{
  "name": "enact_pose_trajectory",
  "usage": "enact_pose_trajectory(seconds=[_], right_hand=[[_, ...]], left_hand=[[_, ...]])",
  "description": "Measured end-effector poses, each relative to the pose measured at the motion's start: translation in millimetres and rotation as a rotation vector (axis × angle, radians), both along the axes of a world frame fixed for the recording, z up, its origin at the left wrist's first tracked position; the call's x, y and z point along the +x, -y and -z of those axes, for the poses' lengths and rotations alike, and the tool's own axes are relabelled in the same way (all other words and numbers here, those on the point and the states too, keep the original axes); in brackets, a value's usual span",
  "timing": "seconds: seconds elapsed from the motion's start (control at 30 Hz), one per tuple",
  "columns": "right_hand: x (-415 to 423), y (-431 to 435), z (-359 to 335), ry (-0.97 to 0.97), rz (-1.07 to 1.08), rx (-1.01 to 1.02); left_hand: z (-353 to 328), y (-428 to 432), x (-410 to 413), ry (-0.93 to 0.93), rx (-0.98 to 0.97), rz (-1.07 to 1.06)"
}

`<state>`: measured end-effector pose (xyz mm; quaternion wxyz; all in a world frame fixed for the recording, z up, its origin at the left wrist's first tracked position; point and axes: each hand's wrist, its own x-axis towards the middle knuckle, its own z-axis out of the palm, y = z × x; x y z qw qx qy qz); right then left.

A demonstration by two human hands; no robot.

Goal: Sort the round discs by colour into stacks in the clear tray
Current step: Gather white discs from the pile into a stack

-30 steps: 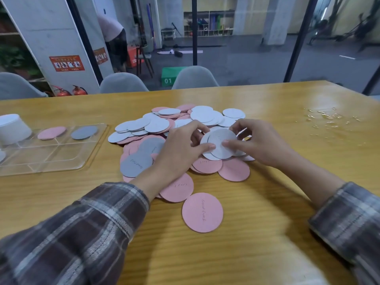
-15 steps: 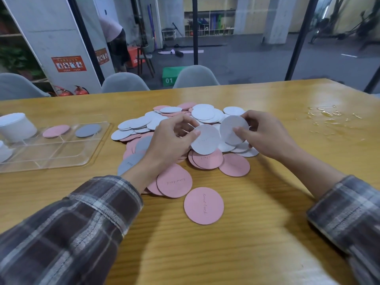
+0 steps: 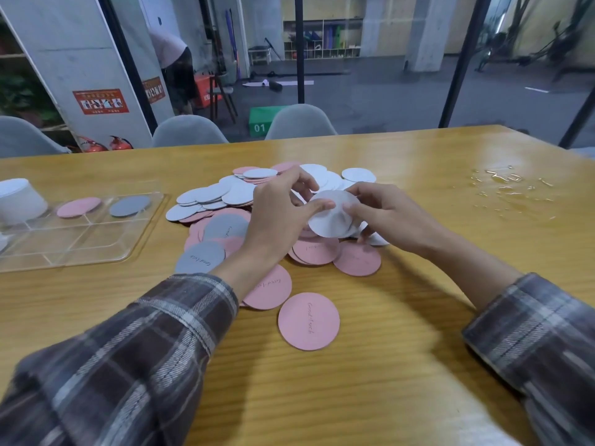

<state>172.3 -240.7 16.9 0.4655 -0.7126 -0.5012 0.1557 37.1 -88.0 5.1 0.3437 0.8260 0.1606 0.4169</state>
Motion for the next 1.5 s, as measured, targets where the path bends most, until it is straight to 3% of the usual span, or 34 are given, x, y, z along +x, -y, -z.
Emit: enact_pose_trajectory(seconds=[0.27,0.5,0.77,1.0,1.17,1.37,1.5], right_hand=[[18.7,6.2,5.2,0.176,0.114,0.003],[32.5,23.9,5.1,0.243,0.316,0.010],[32.4,22.4,8.4,0.296,0.390,-0.001],[36.0,21.1,6.1,0.263,0.377,0.027],[36.6,18.8,7.4,0.240,0.325,0.001],[32.4,17.1,6.9,0.158,0.202,-0.020],[32.7,17.7,7.8,0.233,0.190,-0.027]], left_hand=[[-0.4,0.8,14.4,-0.012,0.052,0.090],[17.2,-8.1,20.0,-0.426,0.237,0.058],[17.7,-7.0,18.2,-0.497,0.240,0.092],[11.3,-2.9,13.2,-0.298,0.068,0.186],[4.2,3.2,17.6,-0.130,0.046,0.168],[0.8,8.3,35.0,-0.071,-0.019,0.166],[3.0,11.4,45.9,-0.067,0.010,0.156]])
